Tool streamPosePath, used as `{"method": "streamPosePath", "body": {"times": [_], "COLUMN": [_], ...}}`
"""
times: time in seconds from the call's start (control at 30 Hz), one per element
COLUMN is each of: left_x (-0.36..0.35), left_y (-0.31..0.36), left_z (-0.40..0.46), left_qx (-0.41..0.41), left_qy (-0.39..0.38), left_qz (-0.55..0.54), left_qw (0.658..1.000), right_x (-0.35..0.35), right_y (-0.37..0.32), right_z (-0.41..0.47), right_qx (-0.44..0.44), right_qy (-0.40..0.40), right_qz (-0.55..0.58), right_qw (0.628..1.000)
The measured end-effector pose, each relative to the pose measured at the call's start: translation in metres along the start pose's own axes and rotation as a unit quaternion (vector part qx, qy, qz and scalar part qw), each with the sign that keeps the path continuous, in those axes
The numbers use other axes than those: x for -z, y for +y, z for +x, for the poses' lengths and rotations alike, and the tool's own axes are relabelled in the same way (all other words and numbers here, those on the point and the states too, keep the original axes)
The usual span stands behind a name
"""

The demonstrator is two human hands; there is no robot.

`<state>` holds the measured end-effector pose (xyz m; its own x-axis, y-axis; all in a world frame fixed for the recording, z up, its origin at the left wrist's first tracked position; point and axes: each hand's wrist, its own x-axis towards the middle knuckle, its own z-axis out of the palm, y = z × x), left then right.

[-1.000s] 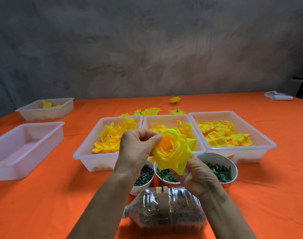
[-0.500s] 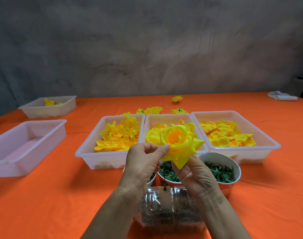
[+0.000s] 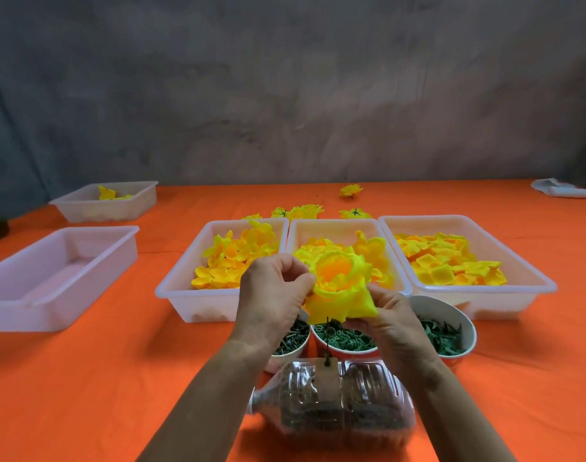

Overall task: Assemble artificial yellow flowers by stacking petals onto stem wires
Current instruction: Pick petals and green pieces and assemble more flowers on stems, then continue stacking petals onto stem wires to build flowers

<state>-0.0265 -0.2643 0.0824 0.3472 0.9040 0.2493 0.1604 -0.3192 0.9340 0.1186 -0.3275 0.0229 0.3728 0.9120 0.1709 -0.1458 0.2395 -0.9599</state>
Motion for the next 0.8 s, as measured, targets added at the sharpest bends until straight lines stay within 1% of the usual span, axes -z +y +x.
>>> {"method": "streamPosePath", "body": {"times": [0.07, 0.2, 0.33, 0.47, 0.53, 0.63, 0.67, 0.73, 0.8], "left_x": [0.000, -0.001, -0.001, 0.000, 0.001, 0.004, 0.005, 0.006, 0.006], "left_y": [-0.002, -0.006, -0.009, -0.014, -0.017, -0.022, -0.024, -0.027, -0.028], "left_z": [0.002, 0.007, 0.018, 0.032, 0.039, 0.050, 0.054, 0.061, 0.067], "left_qx": [-0.022, -0.010, -0.031, -0.039, -0.026, 0.010, 0.013, -0.002, -0.013], "left_qy": [0.013, 0.008, 0.031, 0.047, 0.047, 0.023, 0.025, 0.044, 0.056], "left_qz": [0.030, 0.019, 0.071, 0.090, 0.069, -0.004, -0.010, 0.013, 0.011], "left_qw": [0.999, 1.000, 0.997, 0.994, 0.996, 1.000, 1.000, 0.999, 0.998], "right_x": [0.001, 0.004, 0.004, 0.002, 0.000, -0.003, -0.003, -0.006, -0.007], "right_y": [0.000, 0.003, 0.001, -0.004, -0.005, -0.005, -0.003, 0.000, 0.003], "right_z": [0.001, 0.008, 0.017, 0.032, 0.041, 0.053, 0.057, 0.064, 0.072], "right_qx": [0.007, 0.014, 0.017, 0.015, 0.019, 0.019, 0.018, 0.013, 0.006], "right_qy": [-0.011, -0.010, -0.021, -0.027, -0.021, -0.006, -0.006, -0.013, -0.016], "right_qz": [-0.024, -0.035, -0.041, -0.061, -0.068, -0.063, -0.069, -0.087, -0.083], "right_qw": [1.000, 0.999, 0.999, 0.998, 0.997, 0.998, 0.997, 0.996, 0.996]}}
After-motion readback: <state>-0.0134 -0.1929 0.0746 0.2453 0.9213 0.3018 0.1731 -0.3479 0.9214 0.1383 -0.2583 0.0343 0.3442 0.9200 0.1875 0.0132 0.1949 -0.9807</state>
